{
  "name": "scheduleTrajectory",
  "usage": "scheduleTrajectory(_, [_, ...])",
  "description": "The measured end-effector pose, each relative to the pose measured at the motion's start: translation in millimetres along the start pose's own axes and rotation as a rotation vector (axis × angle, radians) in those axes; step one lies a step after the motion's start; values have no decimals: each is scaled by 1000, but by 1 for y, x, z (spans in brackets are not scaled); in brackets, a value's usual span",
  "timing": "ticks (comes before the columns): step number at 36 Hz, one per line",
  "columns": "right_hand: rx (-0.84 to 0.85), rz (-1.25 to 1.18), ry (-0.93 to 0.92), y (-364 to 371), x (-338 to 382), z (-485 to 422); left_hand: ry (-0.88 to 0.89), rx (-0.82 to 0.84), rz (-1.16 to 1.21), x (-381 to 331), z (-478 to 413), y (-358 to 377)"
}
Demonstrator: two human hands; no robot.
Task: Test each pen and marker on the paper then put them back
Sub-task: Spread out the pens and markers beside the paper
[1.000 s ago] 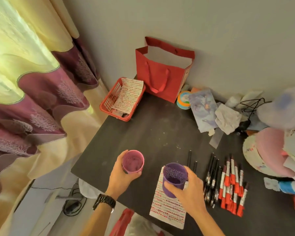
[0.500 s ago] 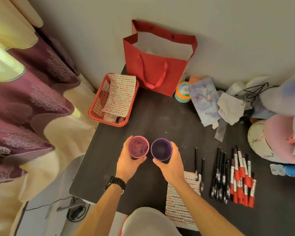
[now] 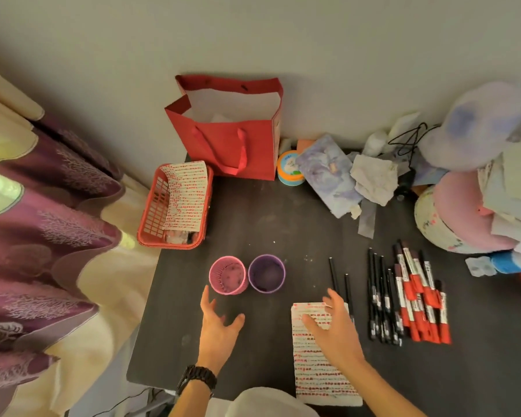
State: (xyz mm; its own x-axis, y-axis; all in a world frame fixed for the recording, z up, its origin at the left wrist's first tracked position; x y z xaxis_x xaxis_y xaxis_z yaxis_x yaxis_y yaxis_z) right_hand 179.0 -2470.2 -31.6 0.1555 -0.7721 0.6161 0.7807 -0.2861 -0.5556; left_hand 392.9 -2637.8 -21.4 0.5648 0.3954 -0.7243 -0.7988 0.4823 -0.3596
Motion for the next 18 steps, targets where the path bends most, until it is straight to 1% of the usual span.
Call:
scheduleTrajectory(3, [4, 19, 31, -17, -41, 19, 3, -1, -17, 14, 21, 16])
scheduleTrajectory(6, [4, 82, -13, -31, -76, 33, 10, 24, -85, 24, 46, 43])
scheduleTrajectory(11, [-10, 207, -92, -53, -116, 41, 89, 146, -356, 27, 77, 103])
scheduleTrajectory(14, [-65, 255, -153, -64, -127, 40, 216, 234, -513, 16, 83, 140])
scheduleTrajectory(18, [-209, 330, -244, -77, -136, 38, 420, 309, -733, 1, 69, 187])
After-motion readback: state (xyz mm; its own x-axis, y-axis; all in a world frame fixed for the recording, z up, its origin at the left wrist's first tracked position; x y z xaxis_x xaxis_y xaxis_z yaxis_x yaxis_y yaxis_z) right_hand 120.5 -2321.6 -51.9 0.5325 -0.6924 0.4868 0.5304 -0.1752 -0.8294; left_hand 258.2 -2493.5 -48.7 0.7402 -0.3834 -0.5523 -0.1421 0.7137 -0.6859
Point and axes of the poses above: each hand's wrist, its own z-axis away from the middle knuckle, its own y-axis out of the palm, x = y × z, the point moved 4 cm from there along -z, towards the middle knuckle, and after that the axes turned 8 degrees about z, right-handed, at the moved point
